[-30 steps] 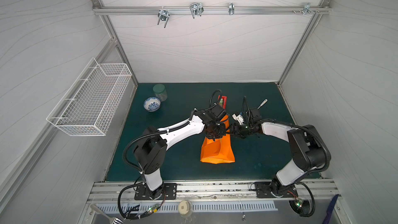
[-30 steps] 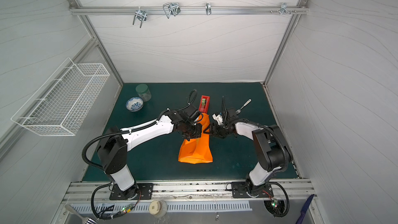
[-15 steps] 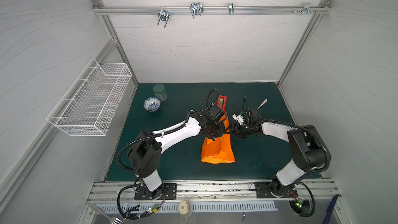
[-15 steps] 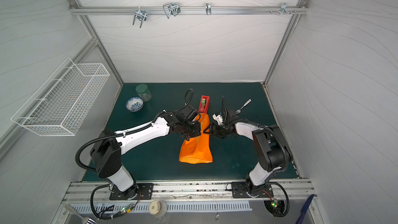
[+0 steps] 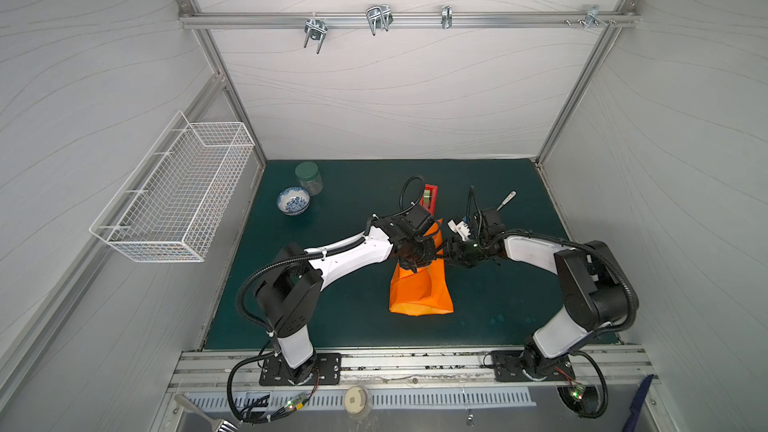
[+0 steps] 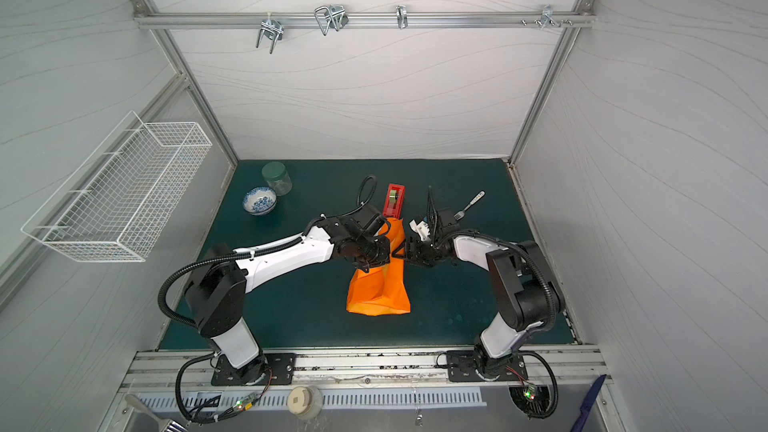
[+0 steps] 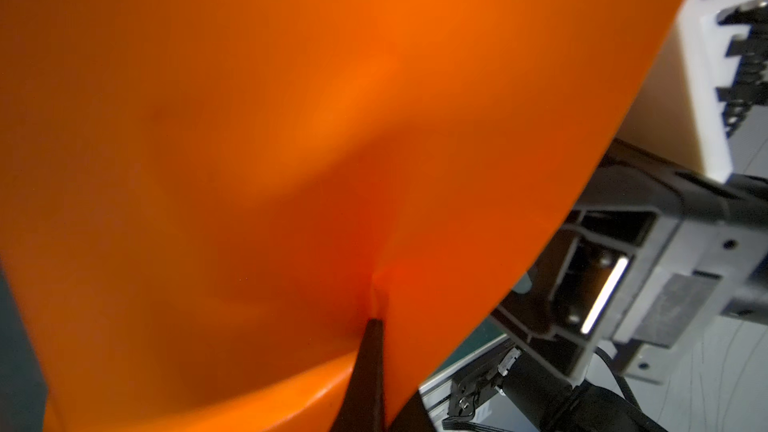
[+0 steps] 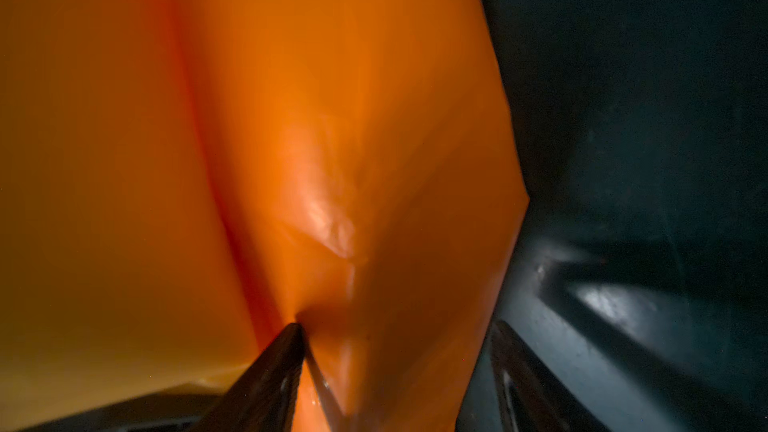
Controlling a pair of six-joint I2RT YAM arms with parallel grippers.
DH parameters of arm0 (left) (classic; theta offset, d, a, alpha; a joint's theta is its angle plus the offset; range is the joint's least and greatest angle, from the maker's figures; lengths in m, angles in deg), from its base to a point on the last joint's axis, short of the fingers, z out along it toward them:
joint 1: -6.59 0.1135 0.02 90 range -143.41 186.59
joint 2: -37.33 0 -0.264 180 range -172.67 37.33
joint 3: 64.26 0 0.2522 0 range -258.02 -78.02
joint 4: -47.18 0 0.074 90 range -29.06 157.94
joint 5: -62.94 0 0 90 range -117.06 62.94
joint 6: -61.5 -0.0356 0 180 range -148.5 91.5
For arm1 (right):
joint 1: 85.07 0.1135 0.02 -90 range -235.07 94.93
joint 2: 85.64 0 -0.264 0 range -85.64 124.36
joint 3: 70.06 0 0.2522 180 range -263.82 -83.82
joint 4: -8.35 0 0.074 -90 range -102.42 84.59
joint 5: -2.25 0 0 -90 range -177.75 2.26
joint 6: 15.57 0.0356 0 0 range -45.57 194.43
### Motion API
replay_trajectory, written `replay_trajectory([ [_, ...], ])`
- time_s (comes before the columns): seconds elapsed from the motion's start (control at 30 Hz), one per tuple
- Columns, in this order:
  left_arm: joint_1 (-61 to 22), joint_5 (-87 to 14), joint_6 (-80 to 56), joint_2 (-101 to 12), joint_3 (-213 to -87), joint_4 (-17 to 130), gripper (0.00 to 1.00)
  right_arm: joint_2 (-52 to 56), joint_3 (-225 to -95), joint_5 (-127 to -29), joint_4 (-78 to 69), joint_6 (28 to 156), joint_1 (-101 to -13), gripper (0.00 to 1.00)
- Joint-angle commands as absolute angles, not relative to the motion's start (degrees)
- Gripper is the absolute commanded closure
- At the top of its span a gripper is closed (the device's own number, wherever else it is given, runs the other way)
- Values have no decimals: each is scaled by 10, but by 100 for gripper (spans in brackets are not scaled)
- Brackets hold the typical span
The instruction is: Wrap the gift box in paper
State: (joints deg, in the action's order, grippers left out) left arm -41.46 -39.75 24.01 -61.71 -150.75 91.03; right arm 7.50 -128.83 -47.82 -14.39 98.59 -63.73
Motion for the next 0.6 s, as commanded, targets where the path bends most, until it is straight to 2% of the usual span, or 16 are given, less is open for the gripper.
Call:
replay_trajectory([
  [0.0, -421, -412, 254, -626, -1505, 852, 99, 89, -1267, -521, -197, 978, -622, 29],
  [0.57, -421, -410, 259, -642, -1495, 820, 98, 88, -1267, -518, -197, 980, -620, 29],
])
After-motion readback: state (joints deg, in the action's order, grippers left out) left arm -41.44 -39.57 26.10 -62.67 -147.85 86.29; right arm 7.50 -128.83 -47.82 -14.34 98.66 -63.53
